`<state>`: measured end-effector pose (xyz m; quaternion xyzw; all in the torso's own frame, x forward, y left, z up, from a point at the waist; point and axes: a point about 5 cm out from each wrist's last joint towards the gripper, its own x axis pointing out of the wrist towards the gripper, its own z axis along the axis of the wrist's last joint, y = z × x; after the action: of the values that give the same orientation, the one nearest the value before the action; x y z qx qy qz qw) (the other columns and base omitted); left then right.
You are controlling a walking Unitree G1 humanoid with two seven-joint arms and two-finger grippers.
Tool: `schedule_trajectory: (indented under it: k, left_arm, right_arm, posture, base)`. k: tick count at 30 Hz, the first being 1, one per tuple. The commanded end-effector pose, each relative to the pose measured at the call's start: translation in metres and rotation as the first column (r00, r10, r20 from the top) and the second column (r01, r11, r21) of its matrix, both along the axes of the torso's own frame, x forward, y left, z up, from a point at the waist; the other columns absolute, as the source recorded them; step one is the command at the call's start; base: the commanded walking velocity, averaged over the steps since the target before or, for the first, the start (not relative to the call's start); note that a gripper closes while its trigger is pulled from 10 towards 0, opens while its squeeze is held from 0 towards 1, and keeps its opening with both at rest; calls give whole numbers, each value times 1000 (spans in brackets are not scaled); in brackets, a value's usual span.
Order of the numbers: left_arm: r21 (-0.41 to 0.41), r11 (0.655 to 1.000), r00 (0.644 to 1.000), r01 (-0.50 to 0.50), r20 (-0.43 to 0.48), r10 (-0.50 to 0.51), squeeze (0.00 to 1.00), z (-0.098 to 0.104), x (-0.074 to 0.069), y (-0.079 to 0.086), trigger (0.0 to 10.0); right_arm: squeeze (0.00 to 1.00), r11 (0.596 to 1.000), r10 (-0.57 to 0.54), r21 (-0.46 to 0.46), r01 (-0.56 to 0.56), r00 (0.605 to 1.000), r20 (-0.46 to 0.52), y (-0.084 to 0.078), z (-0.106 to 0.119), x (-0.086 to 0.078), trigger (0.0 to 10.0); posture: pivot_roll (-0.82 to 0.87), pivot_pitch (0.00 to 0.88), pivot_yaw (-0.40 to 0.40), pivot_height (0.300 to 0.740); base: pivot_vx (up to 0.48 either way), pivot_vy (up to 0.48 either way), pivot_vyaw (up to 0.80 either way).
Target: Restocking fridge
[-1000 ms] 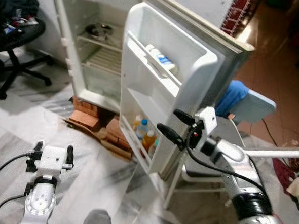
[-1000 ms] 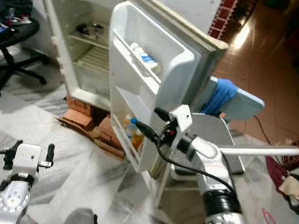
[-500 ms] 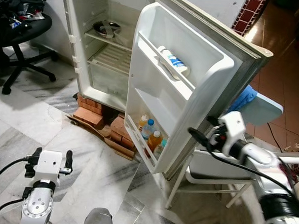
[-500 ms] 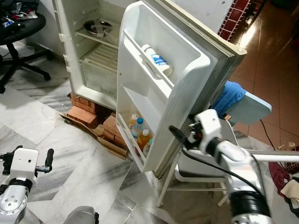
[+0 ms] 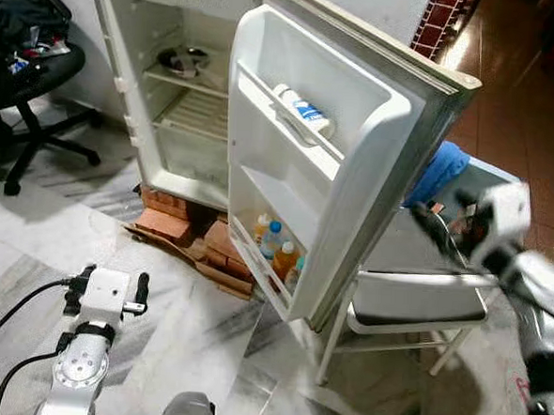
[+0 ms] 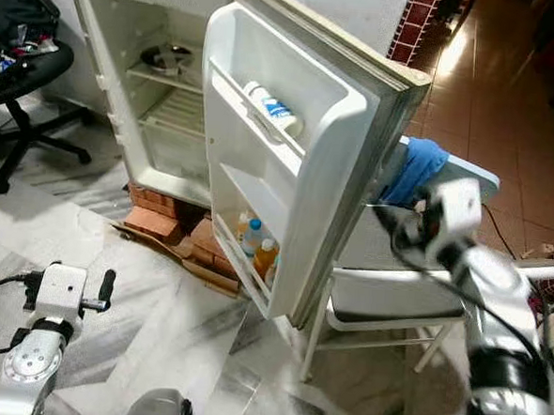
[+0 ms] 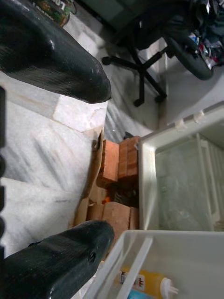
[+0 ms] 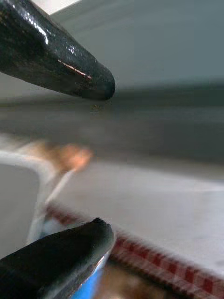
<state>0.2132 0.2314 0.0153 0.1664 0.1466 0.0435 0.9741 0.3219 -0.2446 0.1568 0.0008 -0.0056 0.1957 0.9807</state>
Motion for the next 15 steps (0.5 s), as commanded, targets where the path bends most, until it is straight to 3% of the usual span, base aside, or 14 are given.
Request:
schedule_trajectory:
  k: [1,2,3,4,7,8,9,10,11,12,13,14,15]
  left_arm:
    - [-7,1000,1000,9,-11,-9,0,-2,1,0,10000]
    - [-9,1000,1000,15,-3,-15,0,-1,2,-1,10000]
    - [-9,1000,1000,15,-3,-15,0,-1,2,-1,10000]
    - [-12,1000,1000,20,4,-20,0,0,4,-2,10000]
    - [-22,999,1000,27,13,-26,0,1,6,-4,10000]
    - [-27,999,1000,24,16,-23,0,1,6,-3,10000]
    - [-27,999,1000,24,16,-23,0,1,6,-3,10000]
    - [-31,999,1000,16,18,-16,0,1,5,-3,10000]
    - [-31,1000,1000,6,18,-5,0,0,4,-2,10000]
    - [-31,1000,1000,6,18,-5,0,0,4,-2,10000]
    - [-32,999,1000,-4,16,5,0,-1,1,-1,10000]
    - [-33,999,1000,-6,16,6,0,-1,1,-1,10000]
    - [-39,999,1000,-13,24,14,0,-1,0,-1,10000]
  right_arm:
    - [0,996,44,80,-47,998,44,17,13,5,10000]
    - [0,980,111,156,-123,990,83,41,24,9,10000]
    - [0,980,111,156,-123,990,83,41,24,9,10000]
    - [0,947,195,234,-217,974,117,68,33,9,10000]
    - [0,886,314,316,-338,941,127,94,39,2,10000]
    - [0,754,521,370,-542,837,164,118,47,-22,10000]
    - [0,754,521,370,-542,837,164,118,47,-22,10000]
    - [0,633,663,377,-676,725,186,131,51,-45,10000]
    - [0,606,706,363,-708,689,164,135,45,-54,10000]
    - [0,606,706,363,-708,689,164,135,45,-54,10000]
    - [0,672,667,344,-655,738,102,132,29,-50,10000]
    - [0,702,643,339,-627,762,77,130,23,-47,10000]
    - [0,802,533,315,-508,846,9,123,4,-36,10000]
  posture:
    - [131,0,-44,740]
    - [135,0,-47,740]
    - [135,0,-47,740]
    - [140,0,-52,740]
    - [151,0,-67,740]
    - [156,0,-73,740]
    - [156,0,-73,740]
    - [159,0,-76,740]
    - [160,0,-80,740]
    - [160,0,-80,740]
    - [160,0,-82,740]
    - [163,0,-83,740]
    - [164,0,-83,740]
  base:
    - [0,0,0]
    - [0,0,0]
    - [0,0,0]
    - [0,0,0]
    - [0,0,0]
    - [0,0,0]
    - [0,0,0]
    - [0,0,0]
    - [0,0,0]
    - [0,0,0]
    - [0,0,0]
    - [0,0,0]
    - [0,0,0]
